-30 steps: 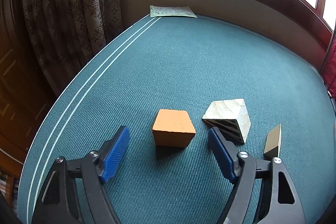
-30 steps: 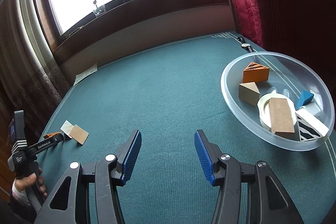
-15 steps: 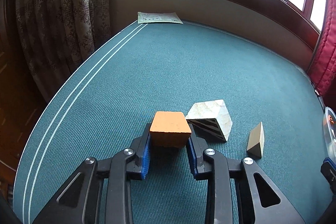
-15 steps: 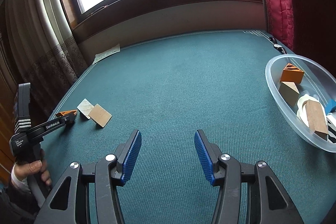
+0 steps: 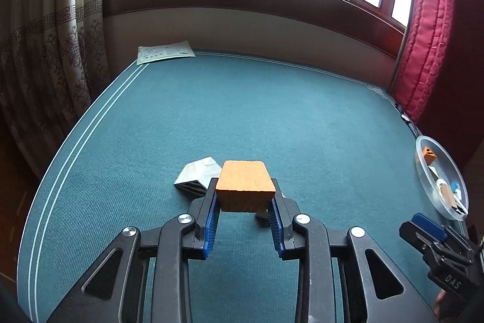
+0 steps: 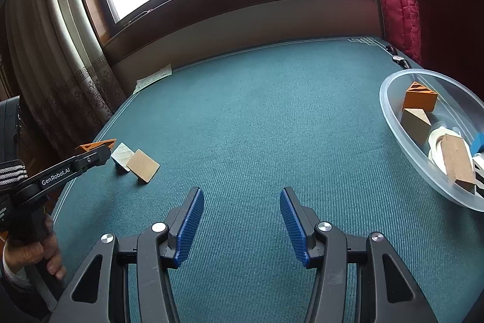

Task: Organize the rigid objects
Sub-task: 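Carry the orange block in the left gripper into the basin and release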

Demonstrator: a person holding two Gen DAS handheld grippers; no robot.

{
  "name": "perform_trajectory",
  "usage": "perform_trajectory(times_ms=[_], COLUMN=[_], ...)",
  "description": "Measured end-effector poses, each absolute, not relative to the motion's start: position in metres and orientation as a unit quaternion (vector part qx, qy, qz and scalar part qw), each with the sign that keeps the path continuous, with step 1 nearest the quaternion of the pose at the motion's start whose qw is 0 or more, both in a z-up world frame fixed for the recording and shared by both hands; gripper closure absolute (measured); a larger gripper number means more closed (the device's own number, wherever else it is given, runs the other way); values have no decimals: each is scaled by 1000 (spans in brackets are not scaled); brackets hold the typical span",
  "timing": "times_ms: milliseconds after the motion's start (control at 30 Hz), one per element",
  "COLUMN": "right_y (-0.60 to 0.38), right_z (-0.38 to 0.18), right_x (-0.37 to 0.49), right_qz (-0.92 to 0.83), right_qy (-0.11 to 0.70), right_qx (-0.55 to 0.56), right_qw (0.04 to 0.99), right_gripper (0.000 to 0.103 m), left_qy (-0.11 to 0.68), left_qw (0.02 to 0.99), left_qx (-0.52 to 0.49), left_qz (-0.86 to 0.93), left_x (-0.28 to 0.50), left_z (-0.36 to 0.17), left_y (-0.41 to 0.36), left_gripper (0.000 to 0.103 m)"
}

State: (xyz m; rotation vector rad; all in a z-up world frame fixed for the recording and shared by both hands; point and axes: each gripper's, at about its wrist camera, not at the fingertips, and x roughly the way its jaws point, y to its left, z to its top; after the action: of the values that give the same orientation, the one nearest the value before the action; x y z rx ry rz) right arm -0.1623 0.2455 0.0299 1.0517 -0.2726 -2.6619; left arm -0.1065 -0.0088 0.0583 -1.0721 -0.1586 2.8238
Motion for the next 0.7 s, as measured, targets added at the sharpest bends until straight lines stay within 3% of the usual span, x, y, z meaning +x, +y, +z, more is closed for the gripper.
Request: perform_trajectory(times_ms=[700], right_y=[331], right_z=[37], right_x=[-133], right_qz=[-932], right_qy=[-103], right_qx=[340], right_qw=[76], right_gripper=[47], left_qy=[39], left_qw=[207], left_qx=[-337], left_qz=[918], left_x=[-77], left_z=[106], left_y=[145], left_gripper=[72])
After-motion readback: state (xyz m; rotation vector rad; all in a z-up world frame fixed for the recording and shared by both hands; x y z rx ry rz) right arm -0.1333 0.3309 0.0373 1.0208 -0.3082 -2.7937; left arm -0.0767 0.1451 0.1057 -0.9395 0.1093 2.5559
